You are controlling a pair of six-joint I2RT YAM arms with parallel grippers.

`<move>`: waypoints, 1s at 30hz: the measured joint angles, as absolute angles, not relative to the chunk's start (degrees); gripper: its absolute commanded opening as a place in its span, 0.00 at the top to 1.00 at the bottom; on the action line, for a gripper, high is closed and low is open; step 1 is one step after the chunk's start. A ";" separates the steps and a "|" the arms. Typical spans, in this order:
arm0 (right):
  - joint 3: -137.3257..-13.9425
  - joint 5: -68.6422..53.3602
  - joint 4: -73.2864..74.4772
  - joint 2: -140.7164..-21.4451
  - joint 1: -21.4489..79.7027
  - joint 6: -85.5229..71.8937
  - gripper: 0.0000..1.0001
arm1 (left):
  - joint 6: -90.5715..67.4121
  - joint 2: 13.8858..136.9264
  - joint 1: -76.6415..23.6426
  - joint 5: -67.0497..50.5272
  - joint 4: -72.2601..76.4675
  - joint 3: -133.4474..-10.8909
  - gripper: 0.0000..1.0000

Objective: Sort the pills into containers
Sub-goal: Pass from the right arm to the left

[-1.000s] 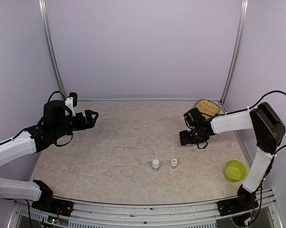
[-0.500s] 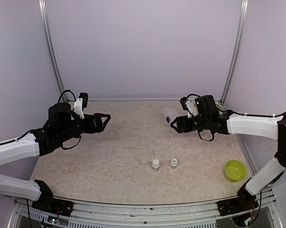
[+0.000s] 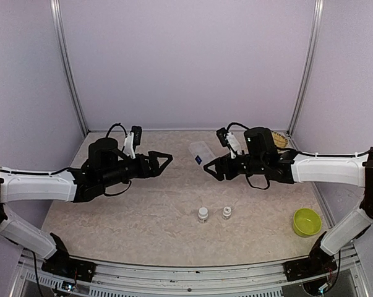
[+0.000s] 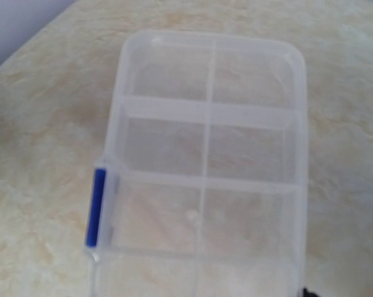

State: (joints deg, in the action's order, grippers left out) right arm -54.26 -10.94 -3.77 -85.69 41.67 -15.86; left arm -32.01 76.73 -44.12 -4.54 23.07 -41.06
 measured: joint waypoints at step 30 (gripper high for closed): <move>-54.28 -5.96 -15.66 -87.07 49.71 -16.34 0.28 | -50.87 91.94 -45.30 -18.70 51.07 -42.63 0.15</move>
State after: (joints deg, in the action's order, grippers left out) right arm -54.28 -5.96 -15.66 -87.07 49.71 -16.34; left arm -50.87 91.94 -45.30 -18.70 51.07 -42.63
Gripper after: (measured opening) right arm 0.723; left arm 0.890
